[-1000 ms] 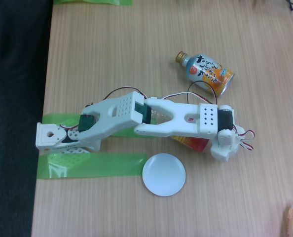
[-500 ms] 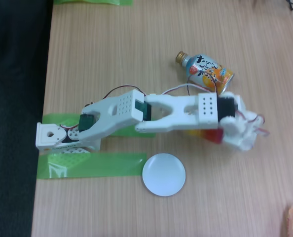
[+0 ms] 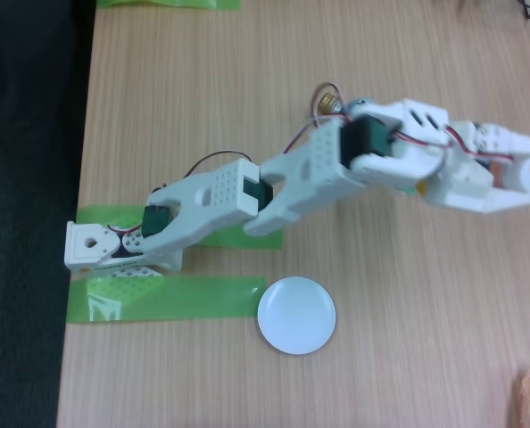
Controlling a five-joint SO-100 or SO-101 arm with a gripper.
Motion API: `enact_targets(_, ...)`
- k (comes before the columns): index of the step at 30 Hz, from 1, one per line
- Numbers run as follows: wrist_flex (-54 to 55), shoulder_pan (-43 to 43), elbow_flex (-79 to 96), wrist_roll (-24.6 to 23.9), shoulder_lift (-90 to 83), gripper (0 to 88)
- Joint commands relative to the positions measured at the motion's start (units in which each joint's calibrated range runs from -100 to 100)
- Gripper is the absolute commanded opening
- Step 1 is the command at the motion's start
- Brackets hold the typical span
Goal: Pick up the plastic bottle and stand it up on the white place
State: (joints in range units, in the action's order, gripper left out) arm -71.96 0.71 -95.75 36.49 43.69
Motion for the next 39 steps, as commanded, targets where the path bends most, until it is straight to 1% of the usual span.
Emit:
enact_targets(1, -4.17, -1.38, -3.89, -0.20, -7.19, 7.4)
enact_targets(6, -15.33, -2.41, -3.70, -0.25, -16.85, 7.4)
enact_targets(14, -17.05, -5.23, -3.70, -0.09, -28.44, 7.4)
enact_targets(20, -23.66, -6.71, -3.70, -0.20, -36.42, 7.4)
enact_targets(28, -23.66, -9.38, -3.79, 0.17, -40.54, 7.4)
enact_targets(39, -23.57, -12.56, -3.52, 0.22, -57.76, 7.4)
